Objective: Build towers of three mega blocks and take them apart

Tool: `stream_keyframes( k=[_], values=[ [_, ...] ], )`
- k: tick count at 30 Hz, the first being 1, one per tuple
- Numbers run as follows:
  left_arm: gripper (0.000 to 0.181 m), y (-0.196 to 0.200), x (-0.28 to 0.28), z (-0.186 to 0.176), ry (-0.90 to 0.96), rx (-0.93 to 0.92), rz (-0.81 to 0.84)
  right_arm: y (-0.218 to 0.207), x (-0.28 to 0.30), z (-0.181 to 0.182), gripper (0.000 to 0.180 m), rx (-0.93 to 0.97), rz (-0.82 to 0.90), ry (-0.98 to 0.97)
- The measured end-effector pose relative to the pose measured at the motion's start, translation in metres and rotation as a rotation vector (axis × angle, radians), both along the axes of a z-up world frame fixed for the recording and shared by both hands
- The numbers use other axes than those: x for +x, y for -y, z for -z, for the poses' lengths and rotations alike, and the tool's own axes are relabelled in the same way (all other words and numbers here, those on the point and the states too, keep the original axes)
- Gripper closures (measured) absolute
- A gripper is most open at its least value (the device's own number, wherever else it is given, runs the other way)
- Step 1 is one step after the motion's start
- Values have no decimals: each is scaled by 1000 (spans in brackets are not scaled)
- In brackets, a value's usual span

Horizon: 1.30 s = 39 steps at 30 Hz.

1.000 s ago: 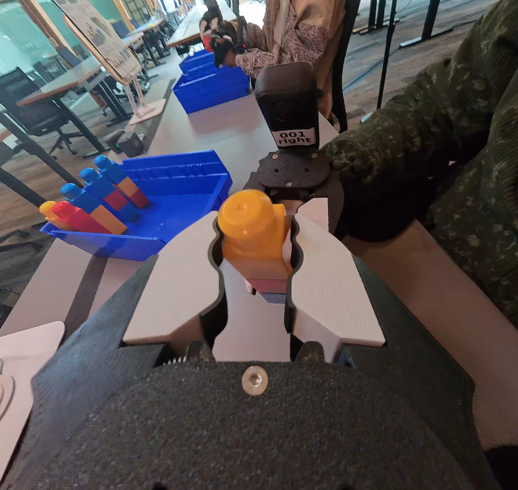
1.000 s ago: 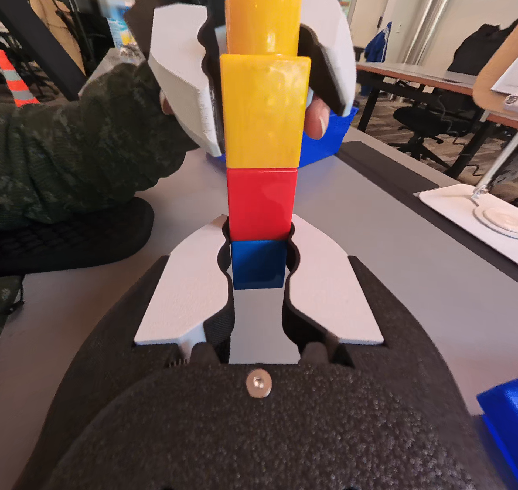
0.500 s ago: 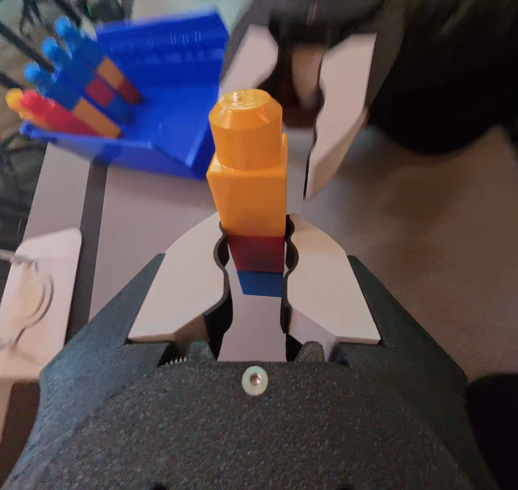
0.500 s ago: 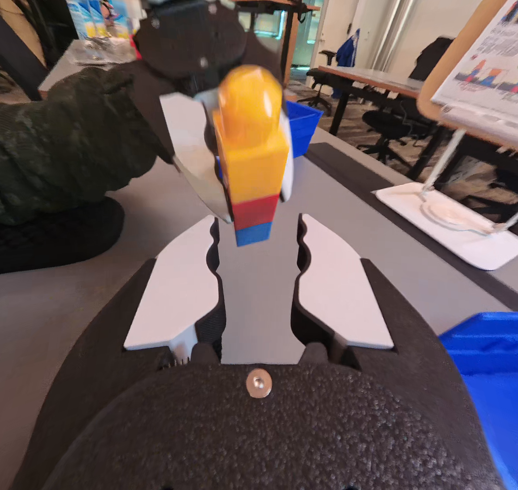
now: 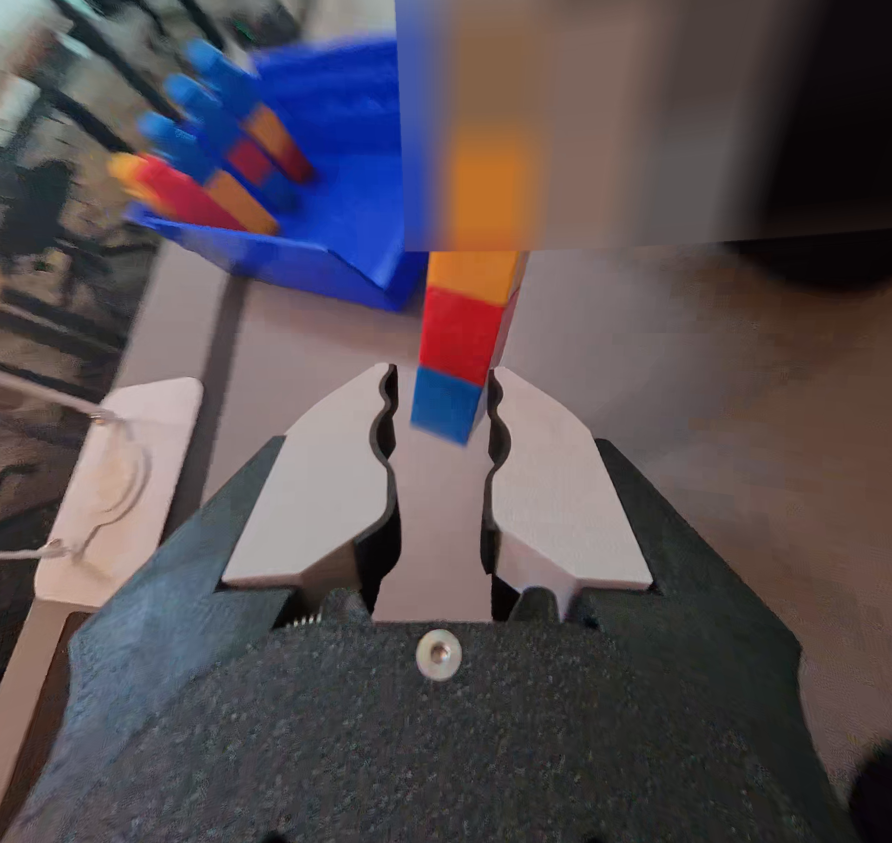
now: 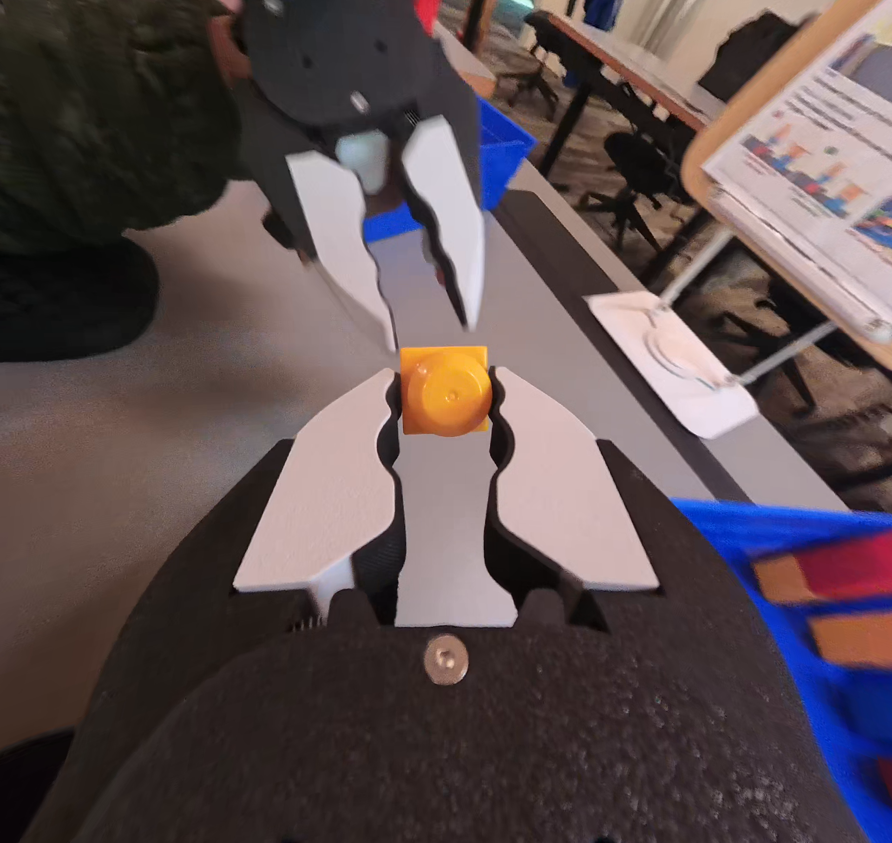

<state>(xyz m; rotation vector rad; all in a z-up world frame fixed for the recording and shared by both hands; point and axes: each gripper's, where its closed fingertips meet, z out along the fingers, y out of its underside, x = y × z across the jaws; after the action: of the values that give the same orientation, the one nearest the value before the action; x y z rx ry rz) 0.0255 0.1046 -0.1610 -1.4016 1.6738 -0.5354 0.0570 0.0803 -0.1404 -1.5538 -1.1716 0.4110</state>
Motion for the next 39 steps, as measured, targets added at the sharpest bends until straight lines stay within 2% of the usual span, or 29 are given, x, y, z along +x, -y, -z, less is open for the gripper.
stream_keyframes(
  k=[3,6,8,12,17,21,26,30,33,35,37,39],
  values=[
    [157,-23,-19,-36,303,-72,-165,-37,61,-32,145,-11,161,47],
    [176,-41,-55,-28,437,-78,-340,-93,136,-48,145,-47,376,223],
    [181,-46,-76,-12,465,-83,-419,-136,181,-37,145,-129,486,361],
    [181,-56,-106,2,551,-59,-534,-209,220,10,145,-309,554,427],
    [181,-62,-118,11,524,35,-574,-271,228,49,145,-441,598,295],
    [181,-64,-115,23,471,51,-558,-290,227,54,145,-474,592,188],
    [181,-66,-112,28,483,13,-562,-293,232,53,139,-480,590,186],
    [181,-68,-119,20,524,3,-591,-274,216,10,130,-332,597,121],
    [181,-70,-127,9,563,29,-628,-224,170,-35,124,-199,534,-32],
    [181,-72,-136,-2,590,66,-668,-177,135,-49,125,-150,492,-139],
    [181,-75,-151,-17,615,111,-730,-128,100,-43,127,-153,451,-215],
    [181,-80,-174,-36,639,167,-806,-83,69,-24,142,-196,408,-275]
  ],
)
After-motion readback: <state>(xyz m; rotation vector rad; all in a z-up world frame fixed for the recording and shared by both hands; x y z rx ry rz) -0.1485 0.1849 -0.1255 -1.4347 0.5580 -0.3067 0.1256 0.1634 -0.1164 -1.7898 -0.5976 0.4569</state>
